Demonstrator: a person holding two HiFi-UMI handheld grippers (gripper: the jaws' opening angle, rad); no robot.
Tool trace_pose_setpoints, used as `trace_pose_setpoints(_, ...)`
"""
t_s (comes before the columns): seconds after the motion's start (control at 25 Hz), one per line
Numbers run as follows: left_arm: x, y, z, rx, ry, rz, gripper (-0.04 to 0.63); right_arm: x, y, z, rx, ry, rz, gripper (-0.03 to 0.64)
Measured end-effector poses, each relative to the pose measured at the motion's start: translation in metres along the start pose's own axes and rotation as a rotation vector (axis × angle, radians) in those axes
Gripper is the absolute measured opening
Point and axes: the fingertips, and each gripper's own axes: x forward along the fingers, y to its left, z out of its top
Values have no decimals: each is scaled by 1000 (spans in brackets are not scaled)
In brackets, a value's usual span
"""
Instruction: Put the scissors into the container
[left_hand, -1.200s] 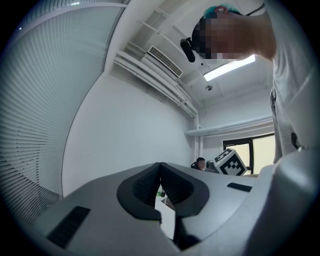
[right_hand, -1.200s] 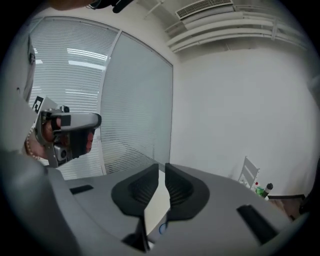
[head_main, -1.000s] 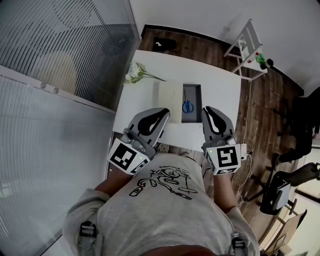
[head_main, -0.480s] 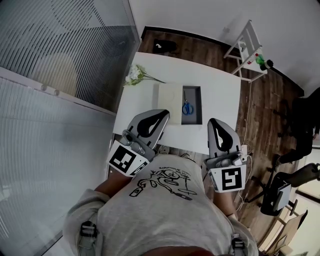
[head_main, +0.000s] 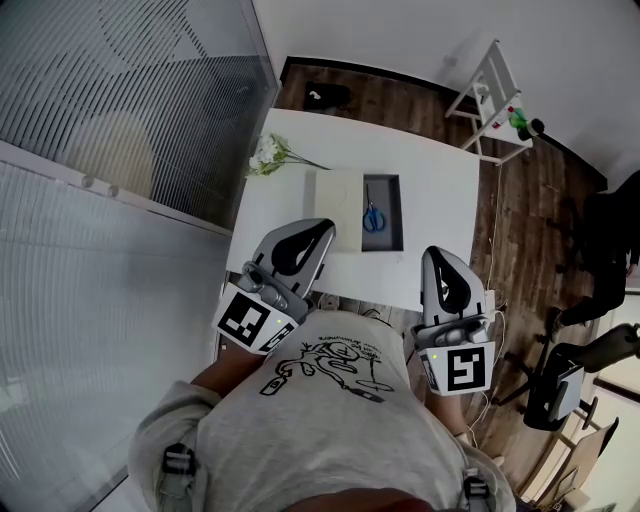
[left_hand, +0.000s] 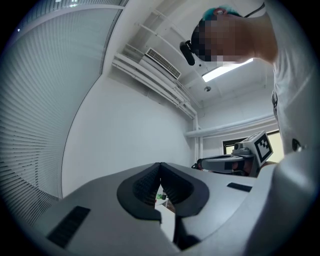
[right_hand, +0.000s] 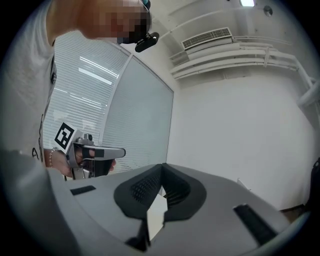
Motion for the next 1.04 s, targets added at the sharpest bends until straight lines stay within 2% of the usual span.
trace_pose_setpoints(1.04,-1,6,-5,3,9,15,21,5,-3,0,-4,-1,-20,6)
